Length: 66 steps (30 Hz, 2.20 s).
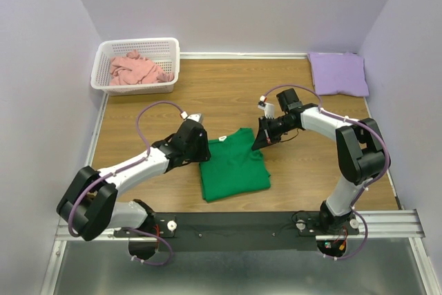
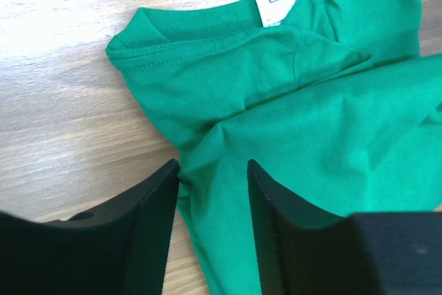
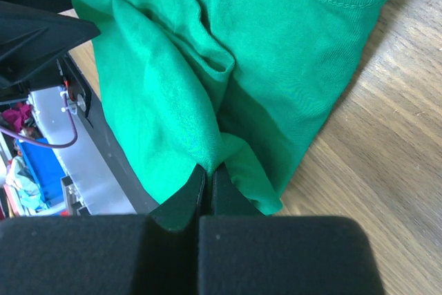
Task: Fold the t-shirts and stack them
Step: Fold the tshirt
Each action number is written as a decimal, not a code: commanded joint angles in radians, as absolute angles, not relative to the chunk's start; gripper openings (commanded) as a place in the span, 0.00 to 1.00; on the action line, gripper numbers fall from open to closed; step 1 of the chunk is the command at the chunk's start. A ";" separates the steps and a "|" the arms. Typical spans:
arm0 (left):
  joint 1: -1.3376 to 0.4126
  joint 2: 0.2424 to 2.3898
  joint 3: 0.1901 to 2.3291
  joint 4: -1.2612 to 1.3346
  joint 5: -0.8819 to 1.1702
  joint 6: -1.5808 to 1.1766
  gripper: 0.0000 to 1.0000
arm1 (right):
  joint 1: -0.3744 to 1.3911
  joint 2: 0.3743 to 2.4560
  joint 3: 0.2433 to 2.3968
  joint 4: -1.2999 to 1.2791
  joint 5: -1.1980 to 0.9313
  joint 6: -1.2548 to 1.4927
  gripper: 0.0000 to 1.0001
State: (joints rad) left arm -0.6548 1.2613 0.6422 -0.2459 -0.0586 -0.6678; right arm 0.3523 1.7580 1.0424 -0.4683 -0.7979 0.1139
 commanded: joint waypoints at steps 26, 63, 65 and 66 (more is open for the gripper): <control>-0.653 0.996 0.600 -0.247 -0.049 -0.719 0.00 | 0.353 1.692 1.115 -0.488 -0.808 0.106 0.01; -0.488 0.874 0.609 -0.074 -0.060 -0.695 0.00 | 0.351 1.735 1.420 -0.503 -0.798 0.095 0.01; -0.477 0.894 0.609 -0.043 -0.046 -0.693 0.00 | 0.353 1.756 1.442 -0.503 -0.802 0.092 0.01; -0.476 0.909 0.607 -0.031 -0.025 -0.687 0.00 | 0.351 1.772 1.460 -0.503 -0.804 0.089 0.01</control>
State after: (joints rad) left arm -0.4934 0.8772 0.5819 -0.0940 -0.0448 -0.7162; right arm 0.3523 1.7180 1.4014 -0.4988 -0.8005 0.1085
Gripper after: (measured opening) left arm 0.014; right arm 0.016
